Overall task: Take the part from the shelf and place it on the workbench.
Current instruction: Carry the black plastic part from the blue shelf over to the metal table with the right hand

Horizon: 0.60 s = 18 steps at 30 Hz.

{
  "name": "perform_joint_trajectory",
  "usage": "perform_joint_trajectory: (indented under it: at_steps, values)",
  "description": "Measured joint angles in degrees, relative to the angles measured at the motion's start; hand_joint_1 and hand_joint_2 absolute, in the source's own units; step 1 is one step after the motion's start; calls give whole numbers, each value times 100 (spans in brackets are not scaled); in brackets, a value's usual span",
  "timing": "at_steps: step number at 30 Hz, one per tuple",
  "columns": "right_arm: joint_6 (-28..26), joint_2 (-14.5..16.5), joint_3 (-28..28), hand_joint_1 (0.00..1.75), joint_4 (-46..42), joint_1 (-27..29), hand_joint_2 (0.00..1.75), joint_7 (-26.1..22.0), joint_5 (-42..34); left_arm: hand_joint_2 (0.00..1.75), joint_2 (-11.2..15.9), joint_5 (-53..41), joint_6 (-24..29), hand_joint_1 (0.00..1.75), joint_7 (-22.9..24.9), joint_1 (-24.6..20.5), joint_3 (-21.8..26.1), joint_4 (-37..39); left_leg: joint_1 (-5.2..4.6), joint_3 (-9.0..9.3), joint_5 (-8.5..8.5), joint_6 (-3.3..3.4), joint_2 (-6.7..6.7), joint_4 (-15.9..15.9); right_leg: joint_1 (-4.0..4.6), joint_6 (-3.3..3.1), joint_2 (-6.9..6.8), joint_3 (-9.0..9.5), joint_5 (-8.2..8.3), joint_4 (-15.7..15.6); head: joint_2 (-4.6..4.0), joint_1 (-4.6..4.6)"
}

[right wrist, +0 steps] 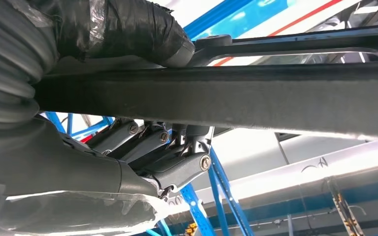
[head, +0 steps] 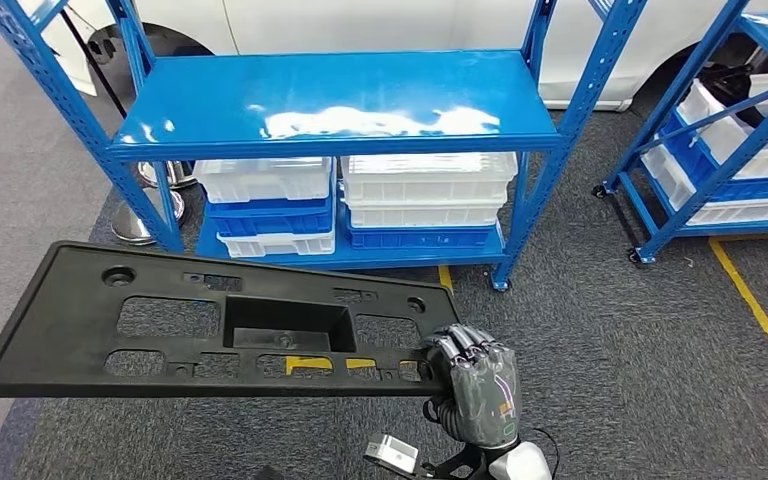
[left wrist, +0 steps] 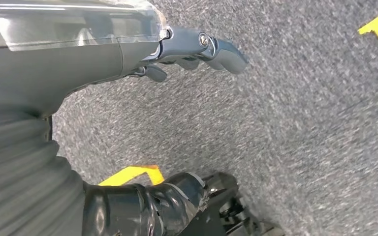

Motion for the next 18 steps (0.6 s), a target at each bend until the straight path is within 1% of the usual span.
perform_joint_trajectory:
  at_steps: [1,2,3,4,5,6,7,8,9,10,11,12,13,14,15,16,17,18]
  values:
    - [0,-4,1,175,1,12,175,-4,-4,175,0,1,0,0,-1,9,0,0,-3,-41,20,-1,29,17,-2,16,-1,-102,-125,304,0,0]
    - [0,-10,1,175,1,23,175,-5,-5,175,0,1,1,0,-1,17,-1,0,-3,-79,32,-6,62,37,-4,25,-3,-108,-142,423,0,-1]
    - [0,-17,0,175,2,32,175,-7,-5,175,0,2,1,0,-1,23,-1,0,-3,-106,36,-14,94,60,-7,24,-13,6,-54,309,0,0]
    - [0,-25,0,175,2,37,175,-7,-5,175,0,2,1,0,-1,25,-1,0,-2,-121,32,-26,126,85,-8,15,-42,222,104,-12,0,-1]
    - [0,-31,-1,175,2,37,175,-7,-5,175,0,2,1,0,-1,26,-2,0,-3,-130,21,-45,157,111,0,-9,-127,468,225,-416,0,-1]
    - [0,-34,0,175,1,36,175,-9,-5,175,0,2,0,0,-1,24,-2,0,-20,-139,5,-72,185,144,22,-51,-213,661,311,-761,0,-2]
    - [0,-37,0,175,0,35,175,-11,-5,175,1,2,1,0,-1,24,-2,0,-34,-146,-8,-104,213,168,40,-98,-274,776,344,-987,0,-3]
    - [0,-38,0,175,-1,35,175,-13,-6,175,1,2,1,0,-1,24,-2,0,-50,-153,-16,-134,244,183,60,-145,-308,808,329,-1079,0,-5]
    - [0,-39,-1,175,-1,38,175,-14,-9,175,1,2,1,0,-2,23,-2,0,-63,-157,-19,-163,279,191,74,-188,-272,793,338,-1087,0,-6]
    - [0,-40,-3,175,-1,41,175,-14,-13,175,2,2,0,0,-4,22,-2,0,-59,-159,-25,-192,309,190,67,-224,-222,781,350,-1092,0,-6]
    - [-1,-42,-4,175,-2,44,175,-14,-17,175,2,3,0,0,-5,19,-2,0,-52,-171,-63,-225,281,219,60,-258,-179,773,367,-1103,0,-5]
    - [-1,-42,-7,175,-2,45,175,-15,-20,175,2,4,0,0,-8,16,-2,0,-41,-215,-154,-256,212,325,49,-294,-137,764,386,-1117,0,-6]
    - [-2,-42,-8,175,-3,47,175,-17,-22,175,2,7,0,0,-10,16,-3,0,-29,-315,-311,-284,113,552,36,-326,-95,756,404,-1129,0,-8]
    - [-2,-42,-11,175,-3,53,175,-22,-23,175,2,9,0,0,-12,20,-4,0,-18,-465,-505,-305,5,891,35,-347,-50,741,416,-1130,0,-9]
    - [-2,-41,-17,175,-3,63,175,-33,-25,175,2,14,0,0,-14,28,-5,0,-14,-643,-690,-315,-55,1282,38,-363,-3,727,424,-1128,0,-10]
    - [-2,-40,-26,175,-3,81,175,-47,-26,175,2,19,0,0,-14,38,-5,0,-13,-799,-807,-318,-83,1616,45,-372,51,717,430,-1125,0,-10]
    - [-2,-40,-37,175,-3,104,175,-63,-27,175,2,26,0,0,-14,47,-6,0,-13,-879,-810,-313,-95,1781,52,-376,106,712,434,-1120,0,-10]
    - [-2,-40,-50,175,-6,129,175,-77,-27,175,2,34,0,0,-15,52,-6,0,-13,-856,-698,-297,-106,1725,59,-377,163,710,436,-1113,0,-10]
